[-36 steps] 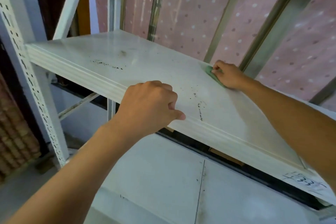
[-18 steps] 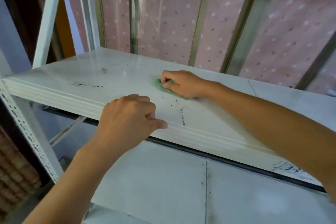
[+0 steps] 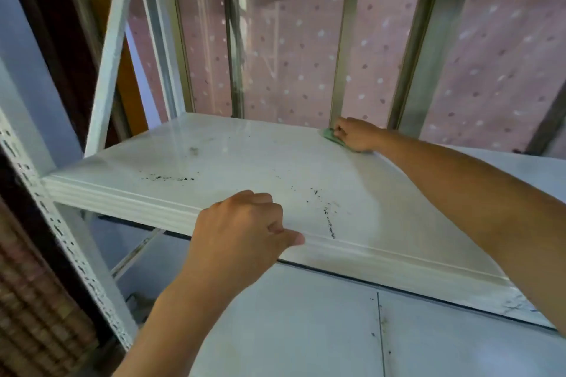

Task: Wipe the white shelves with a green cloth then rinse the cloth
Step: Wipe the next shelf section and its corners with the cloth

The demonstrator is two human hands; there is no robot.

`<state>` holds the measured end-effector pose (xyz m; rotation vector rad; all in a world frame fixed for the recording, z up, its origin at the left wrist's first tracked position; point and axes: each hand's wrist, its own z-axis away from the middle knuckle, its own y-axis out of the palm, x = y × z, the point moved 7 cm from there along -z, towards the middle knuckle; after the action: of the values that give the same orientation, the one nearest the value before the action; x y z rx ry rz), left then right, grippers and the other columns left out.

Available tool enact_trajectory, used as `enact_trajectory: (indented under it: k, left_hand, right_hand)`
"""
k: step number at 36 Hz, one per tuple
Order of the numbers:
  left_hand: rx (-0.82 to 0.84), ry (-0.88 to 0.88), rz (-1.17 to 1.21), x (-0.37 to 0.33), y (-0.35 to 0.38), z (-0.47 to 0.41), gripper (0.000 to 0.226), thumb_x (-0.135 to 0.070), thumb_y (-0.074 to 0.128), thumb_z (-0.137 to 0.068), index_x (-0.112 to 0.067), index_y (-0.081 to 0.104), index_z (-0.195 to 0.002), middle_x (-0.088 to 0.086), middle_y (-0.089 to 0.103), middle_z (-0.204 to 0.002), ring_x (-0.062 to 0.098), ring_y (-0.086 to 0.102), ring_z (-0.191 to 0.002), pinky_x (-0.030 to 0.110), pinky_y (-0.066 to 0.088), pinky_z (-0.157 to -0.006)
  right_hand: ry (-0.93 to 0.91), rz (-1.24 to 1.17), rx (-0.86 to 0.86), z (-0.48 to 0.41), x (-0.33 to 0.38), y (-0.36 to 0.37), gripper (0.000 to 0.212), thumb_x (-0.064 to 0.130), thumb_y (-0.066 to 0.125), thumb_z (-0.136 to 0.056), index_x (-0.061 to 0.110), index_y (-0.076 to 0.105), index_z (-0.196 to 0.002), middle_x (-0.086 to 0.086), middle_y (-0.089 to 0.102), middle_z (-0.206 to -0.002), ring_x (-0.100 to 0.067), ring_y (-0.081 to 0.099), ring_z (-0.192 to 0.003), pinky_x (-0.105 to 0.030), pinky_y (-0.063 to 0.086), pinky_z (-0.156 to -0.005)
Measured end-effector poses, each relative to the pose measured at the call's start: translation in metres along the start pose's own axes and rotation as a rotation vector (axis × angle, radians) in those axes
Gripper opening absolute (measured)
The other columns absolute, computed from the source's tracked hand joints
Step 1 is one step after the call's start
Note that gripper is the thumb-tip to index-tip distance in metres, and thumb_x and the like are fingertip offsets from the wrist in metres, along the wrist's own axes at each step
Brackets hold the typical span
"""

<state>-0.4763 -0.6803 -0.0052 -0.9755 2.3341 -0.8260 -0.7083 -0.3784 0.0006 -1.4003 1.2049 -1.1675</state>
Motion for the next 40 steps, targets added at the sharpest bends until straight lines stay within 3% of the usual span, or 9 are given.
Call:
enact_trajectory:
  k: [4, 10, 14, 20, 25, 29, 32, 36, 40]
  left_hand:
    - [-0.017, -0.002, 0.023, 0.0, -0.001, 0.002, 0.05, -0.063, 0.071, -0.065, -0.019, 0.053, -0.049, -0.007, 0.046, -0.054, 0.011, 0.043, -0.052, 0.026, 0.036, -0.043]
    - [-0.075, 0.091, 0.157, 0.006, 0.001, 0.001, 0.047, -0.058, 0.075, -0.07, -0.02, 0.055, -0.05, -0.014, 0.041, -0.056, 0.007, 0.038, -0.056, 0.021, 0.029, -0.049]
    - [-0.077, 0.157, 0.18, 0.004, 0.0, 0.003, 0.045, -0.056, 0.074, -0.074, -0.019, 0.06, -0.054, -0.011, 0.048, -0.058, 0.01, 0.043, -0.057, 0.024, 0.033, -0.046]
    - [0.005, 0.248, 0.244, 0.017, -0.009, 0.006, 0.031, -0.046, 0.07, -0.085, -0.019, 0.074, -0.071, -0.009, 0.06, -0.072, 0.009, 0.052, -0.068, 0.031, 0.047, -0.051]
    - [-0.15, 0.265, 0.187, 0.074, -0.048, 0.023, 0.019, -0.031, 0.072, -0.087, -0.016, 0.076, -0.077, -0.004, 0.062, -0.077, 0.014, 0.056, -0.069, 0.029, 0.046, -0.052]
    - [-0.169, 0.184, 0.043, 0.147, -0.073, 0.033, 0.011, -0.023, 0.077, -0.085, -0.014, 0.077, -0.079, -0.002, 0.065, -0.08, 0.017, 0.059, -0.07, 0.028, 0.049, -0.056]
    - [-0.162, 0.043, -0.032, 0.211, -0.086, 0.033, 0.007, -0.015, 0.074, -0.085, -0.009, 0.076, -0.082, 0.003, 0.065, -0.084, 0.024, 0.06, -0.074, 0.035, 0.051, -0.058]
    - [-0.123, -0.154, -0.076, 0.286, -0.097, 0.031, 0.007, -0.003, 0.065, -0.085, -0.003, 0.072, -0.083, 0.01, 0.065, -0.089, 0.033, 0.062, -0.082, 0.043, 0.054, -0.055]
    - [-0.117, -0.118, -0.144, 0.318, -0.103, 0.032, 0.013, 0.003, 0.07, -0.08, -0.004, 0.067, -0.069, 0.008, 0.059, -0.073, 0.031, 0.058, -0.068, 0.031, 0.036, -0.045]
  right_hand:
    - [-0.058, 0.019, 0.024, -0.002, 0.032, 0.002, 0.021, 0.027, 0.034, -0.107, 0.009, 0.045, -0.107, -0.008, 0.05, -0.088, -0.021, 0.044, -0.08, -0.035, 0.029, -0.064]
    - [-0.382, 0.009, 0.063, 0.033, 0.113, 0.008, 0.017, 0.03, 0.036, -0.107, 0.017, 0.045, -0.1, 0.0, 0.051, -0.089, -0.015, 0.042, -0.073, -0.034, 0.034, -0.064]
    - [-0.434, -0.012, 0.091, 0.075, 0.128, 0.005, 0.014, 0.03, 0.038, -0.107, 0.022, 0.044, -0.098, 0.01, 0.048, -0.085, -0.009, 0.041, -0.07, -0.029, 0.035, -0.063]
    - [-0.331, 0.037, 0.106, 0.093, 0.129, -0.007, 0.012, 0.031, 0.043, -0.105, 0.028, 0.047, -0.094, 0.011, 0.054, -0.087, -0.012, 0.05, -0.076, -0.031, 0.039, -0.066]
    - [-0.12, 0.077, -0.088, 0.083, 0.164, -0.037, 0.017, 0.032, 0.044, -0.105, 0.018, 0.053, -0.102, 0.001, 0.058, -0.09, -0.02, 0.053, -0.078, -0.03, 0.035, -0.059]
    - [-0.008, -0.022, -0.273, 0.072, 0.245, -0.073, 0.02, 0.033, 0.042, -0.104, 0.015, 0.049, -0.102, -0.01, 0.062, -0.091, -0.028, 0.058, -0.077, -0.036, 0.044, -0.065]
    - [0.017, -0.069, -0.307, 0.061, 0.331, -0.073, 0.022, 0.034, 0.041, -0.103, 0.014, 0.05, -0.105, -0.01, 0.061, -0.094, -0.028, 0.057, -0.079, -0.035, 0.043, -0.067]
    - [-0.001, -0.03, -0.292, 0.039, 0.441, -0.043, 0.033, 0.027, 0.043, -0.101, 0.011, 0.048, -0.13, -0.012, 0.06, -0.11, -0.033, 0.059, -0.094, -0.036, 0.047, -0.073]
    - [0.036, -0.044, -0.248, 0.015, 0.498, -0.007, 0.04, 0.021, 0.051, -0.097, 0.015, 0.048, -0.136, -0.012, 0.061, -0.12, -0.035, 0.061, -0.102, -0.035, 0.043, -0.069]
